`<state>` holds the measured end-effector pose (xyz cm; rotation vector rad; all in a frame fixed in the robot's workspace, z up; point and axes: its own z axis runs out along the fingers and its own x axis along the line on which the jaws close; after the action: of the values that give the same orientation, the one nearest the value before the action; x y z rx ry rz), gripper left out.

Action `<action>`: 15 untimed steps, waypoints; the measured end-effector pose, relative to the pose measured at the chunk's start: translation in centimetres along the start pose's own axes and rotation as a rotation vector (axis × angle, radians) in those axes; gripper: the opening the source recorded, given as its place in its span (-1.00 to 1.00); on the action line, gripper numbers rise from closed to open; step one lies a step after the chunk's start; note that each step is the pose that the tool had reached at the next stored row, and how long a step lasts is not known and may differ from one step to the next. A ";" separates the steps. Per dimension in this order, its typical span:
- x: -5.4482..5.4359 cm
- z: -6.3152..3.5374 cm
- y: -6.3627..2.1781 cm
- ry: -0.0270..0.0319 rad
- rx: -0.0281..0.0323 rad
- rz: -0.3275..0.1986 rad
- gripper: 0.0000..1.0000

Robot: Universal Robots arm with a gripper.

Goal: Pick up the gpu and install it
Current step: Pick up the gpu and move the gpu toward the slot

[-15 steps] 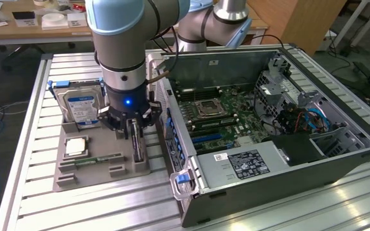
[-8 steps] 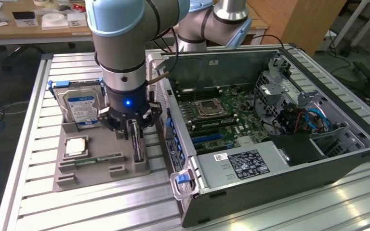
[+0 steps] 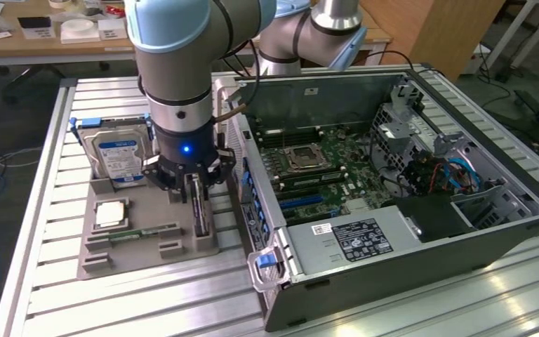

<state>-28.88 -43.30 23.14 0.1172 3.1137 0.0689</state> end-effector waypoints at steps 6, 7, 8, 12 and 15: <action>0.0 0.00 0.00 0.0000 0.0000 0.000 -0.34; 0.0 0.00 0.00 0.0000 0.0000 0.000 -0.34; 0.0 0.00 0.00 0.0000 -0.0001 0.000 -0.34; 0.0 0.00 0.00 -0.0001 0.0000 0.000 -0.34; 0.0 0.00 0.00 0.0001 0.0000 0.000 -0.47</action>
<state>-28.88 -43.30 23.15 0.1172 3.1139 0.0690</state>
